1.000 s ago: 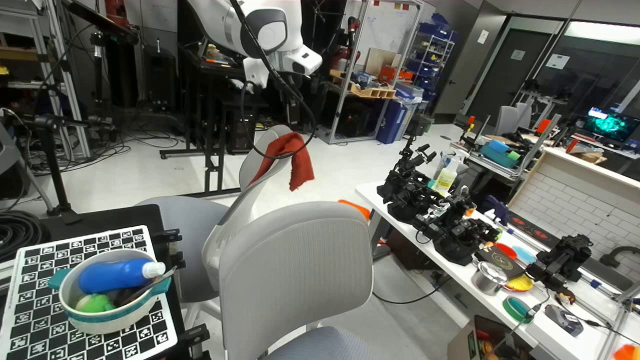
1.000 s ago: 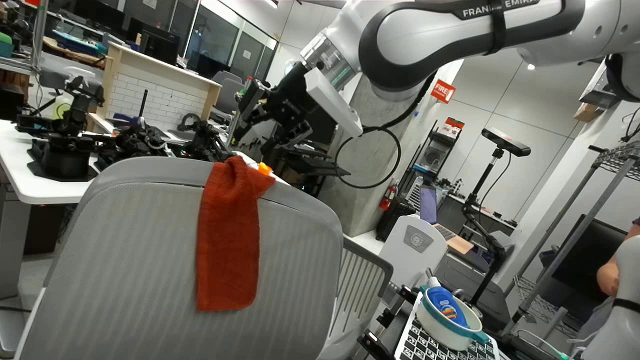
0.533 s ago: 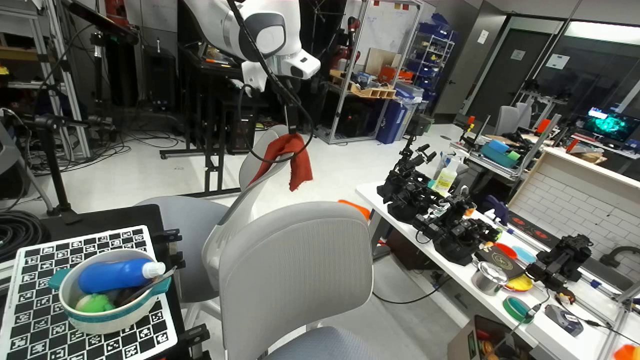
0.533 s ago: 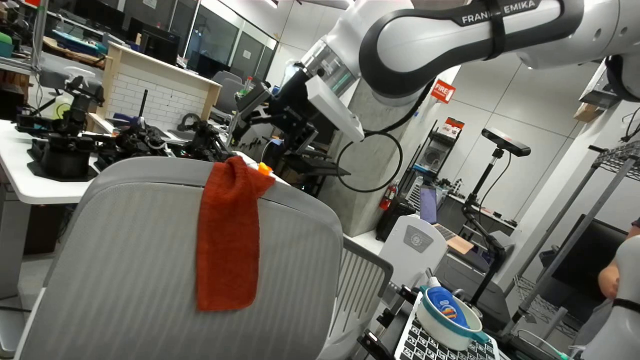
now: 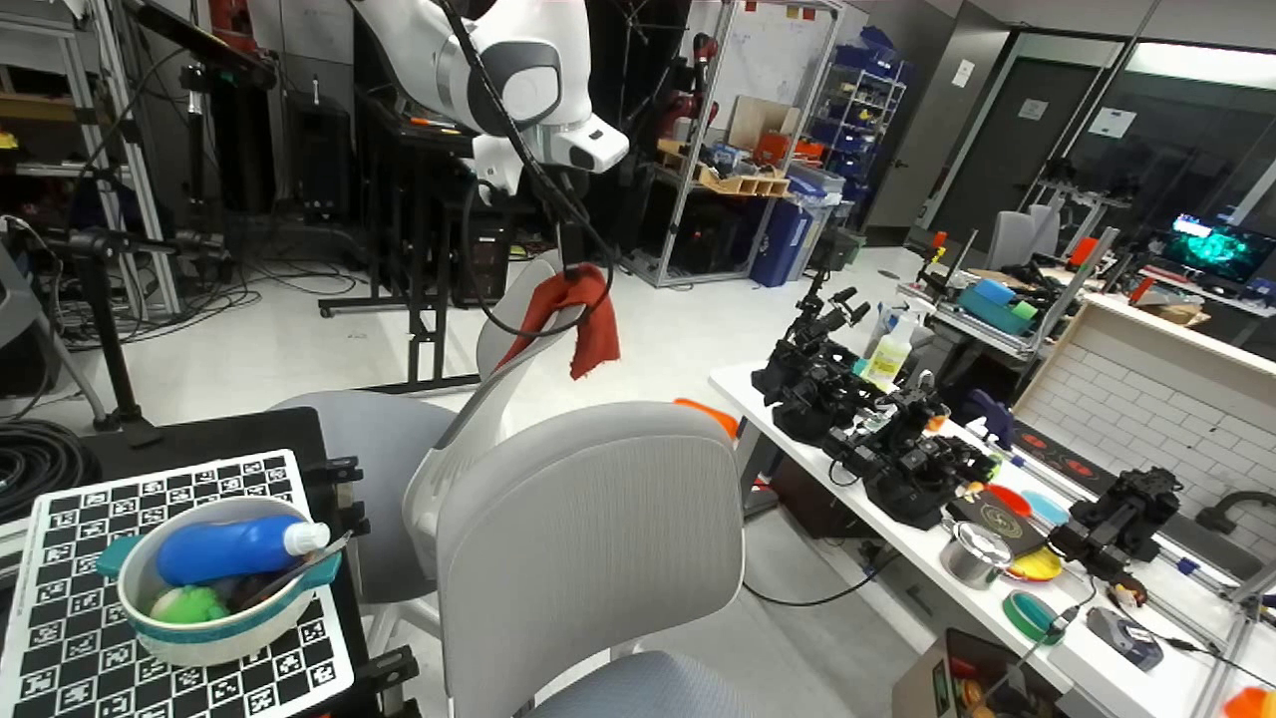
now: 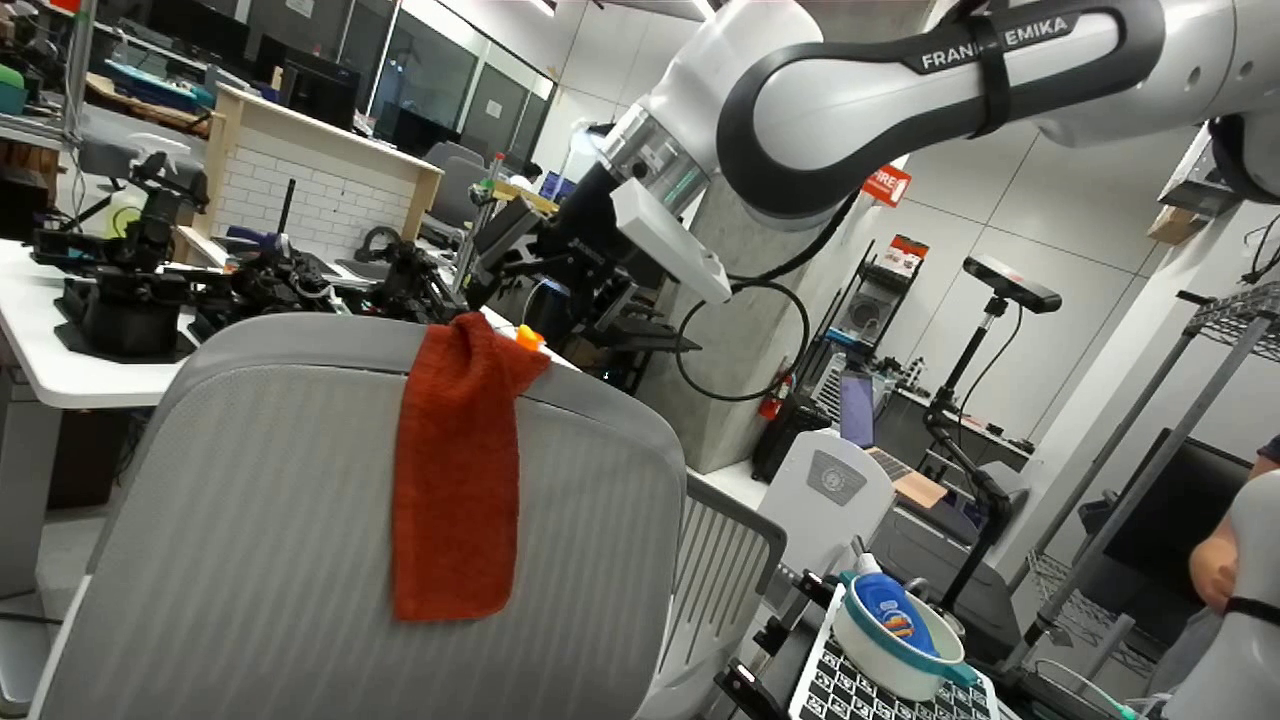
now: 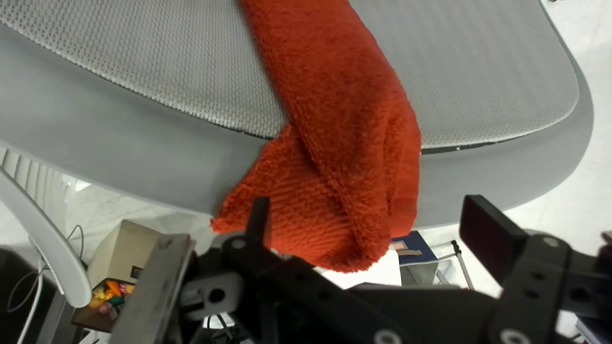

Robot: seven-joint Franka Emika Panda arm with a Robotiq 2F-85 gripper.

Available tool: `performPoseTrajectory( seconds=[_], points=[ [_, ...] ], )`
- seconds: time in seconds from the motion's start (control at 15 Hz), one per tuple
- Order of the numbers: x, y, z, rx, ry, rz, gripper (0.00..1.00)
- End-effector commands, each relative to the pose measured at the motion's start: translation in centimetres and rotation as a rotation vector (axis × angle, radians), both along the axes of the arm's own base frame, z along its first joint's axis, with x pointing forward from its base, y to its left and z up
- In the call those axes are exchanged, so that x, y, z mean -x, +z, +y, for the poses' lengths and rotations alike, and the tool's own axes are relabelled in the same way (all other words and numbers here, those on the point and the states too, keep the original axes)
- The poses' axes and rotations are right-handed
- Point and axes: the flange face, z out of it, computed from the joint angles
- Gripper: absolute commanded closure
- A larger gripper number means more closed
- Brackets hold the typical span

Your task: Remove the orange cloth from the chair on the right, put it on the chair on the left and then back on the chair on the right

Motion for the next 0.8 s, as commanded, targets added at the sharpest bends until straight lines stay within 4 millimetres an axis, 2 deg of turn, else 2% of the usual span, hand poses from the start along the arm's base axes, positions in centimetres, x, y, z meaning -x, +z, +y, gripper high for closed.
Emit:
performPoseTrajectory(
  seconds=[0.0,0.07,0.13,0.2,0.73],
  points=[
    [-0.6,-0.7,0.1,0.011,-0.013,-0.005,0.00],
    [-0.8,-0.9,0.1,0.012,-0.016,-0.002,0.01],
    [-1.1,-1.1,0.0,0.012,-0.019,0.000,0.26],
    [-1.3,-1.3,0.0,0.013,-0.022,0.000,0.26],
    [-2.0,-2.1,-0.6,0.021,-0.034,0.004,0.85]
  ],
)
